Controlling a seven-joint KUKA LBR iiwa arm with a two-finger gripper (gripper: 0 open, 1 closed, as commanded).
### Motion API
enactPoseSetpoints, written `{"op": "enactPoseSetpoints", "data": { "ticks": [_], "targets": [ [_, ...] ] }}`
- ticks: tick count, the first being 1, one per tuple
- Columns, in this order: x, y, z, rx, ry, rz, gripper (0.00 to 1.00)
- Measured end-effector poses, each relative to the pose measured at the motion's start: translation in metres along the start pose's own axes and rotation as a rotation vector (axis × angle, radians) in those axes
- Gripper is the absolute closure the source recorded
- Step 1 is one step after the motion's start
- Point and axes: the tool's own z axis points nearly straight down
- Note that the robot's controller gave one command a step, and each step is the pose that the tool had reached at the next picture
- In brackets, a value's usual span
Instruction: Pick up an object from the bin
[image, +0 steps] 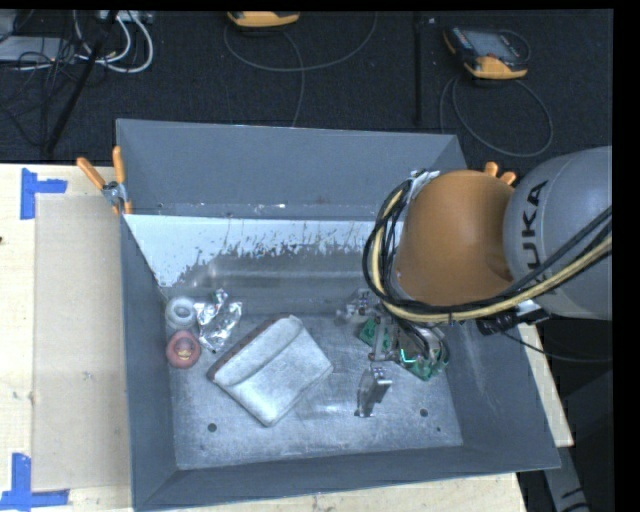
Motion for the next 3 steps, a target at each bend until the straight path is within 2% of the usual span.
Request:
{"op": "enactPoseSetpoints", "data": {
  "ticks": [1, 2, 3],
  "targets": [
    [-0.032, 0.063, 0.068, -0.001, -0.004, -0.058, 0.00],
    [-0.054, 0.104, 0.109, 0.012, -0.001, -0.178, 0.00],
    [-0.065, 0.140, 0.110, 0.014, -0.001, -0.317, 0.00]
  ]
}}
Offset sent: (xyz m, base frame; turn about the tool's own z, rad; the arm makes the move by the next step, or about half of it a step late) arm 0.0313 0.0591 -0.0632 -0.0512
